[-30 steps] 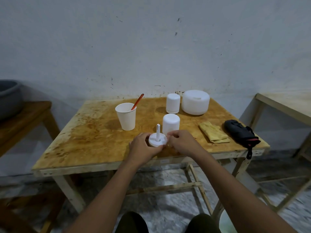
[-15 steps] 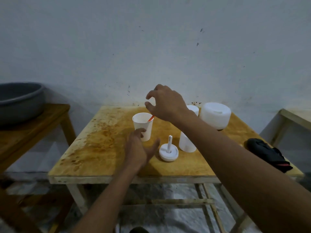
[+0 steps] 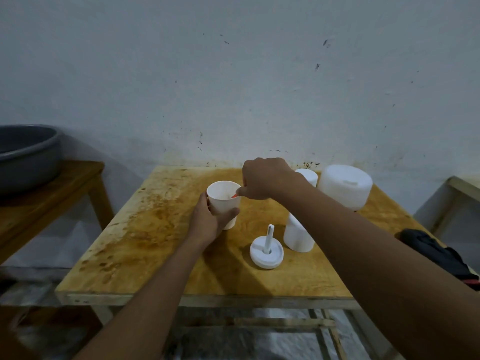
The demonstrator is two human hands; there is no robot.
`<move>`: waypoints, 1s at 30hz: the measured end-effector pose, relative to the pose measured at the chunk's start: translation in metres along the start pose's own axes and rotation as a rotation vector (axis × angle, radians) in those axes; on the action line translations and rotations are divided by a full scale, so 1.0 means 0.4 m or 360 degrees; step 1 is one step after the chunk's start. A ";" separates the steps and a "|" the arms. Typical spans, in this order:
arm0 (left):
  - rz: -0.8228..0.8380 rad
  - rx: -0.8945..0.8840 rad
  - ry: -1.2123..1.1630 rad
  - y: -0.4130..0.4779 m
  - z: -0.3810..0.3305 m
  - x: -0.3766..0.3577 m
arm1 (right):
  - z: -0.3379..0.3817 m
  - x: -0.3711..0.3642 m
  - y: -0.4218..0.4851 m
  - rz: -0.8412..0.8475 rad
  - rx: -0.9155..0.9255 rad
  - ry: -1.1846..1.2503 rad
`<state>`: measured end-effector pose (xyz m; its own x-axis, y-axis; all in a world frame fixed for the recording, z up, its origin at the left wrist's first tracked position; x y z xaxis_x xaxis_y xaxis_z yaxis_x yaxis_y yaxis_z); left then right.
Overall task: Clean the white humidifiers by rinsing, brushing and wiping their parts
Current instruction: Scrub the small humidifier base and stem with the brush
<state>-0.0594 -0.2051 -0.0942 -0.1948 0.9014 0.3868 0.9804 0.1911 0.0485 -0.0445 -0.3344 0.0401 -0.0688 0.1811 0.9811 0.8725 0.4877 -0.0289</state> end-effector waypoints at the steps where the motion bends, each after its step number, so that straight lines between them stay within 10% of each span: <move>1: -0.0007 -0.0011 -0.0014 0.002 -0.002 -0.003 | -0.004 -0.001 -0.004 -0.0012 -0.0005 0.0003; 30: -0.0133 -0.0593 0.0639 -0.145 -0.063 -0.014 | -0.197 -0.174 -0.374 -0.0346 -0.0395 0.1391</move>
<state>-0.1144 -0.2311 -0.0762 -0.3172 0.6562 0.6847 0.9206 0.0396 0.3886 -0.1320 -0.4874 -0.0088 0.0576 -0.6488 0.7588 0.9686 0.2206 0.1151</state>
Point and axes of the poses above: each hand's wrist, its own y-axis towards the middle knuckle, its own x-axis out of the back of the hand, z = x × y, the point moved 5 cm from there along y, towards the middle knuckle, and after that the axes turned 12 degrees about z, right-handed, at the moved point
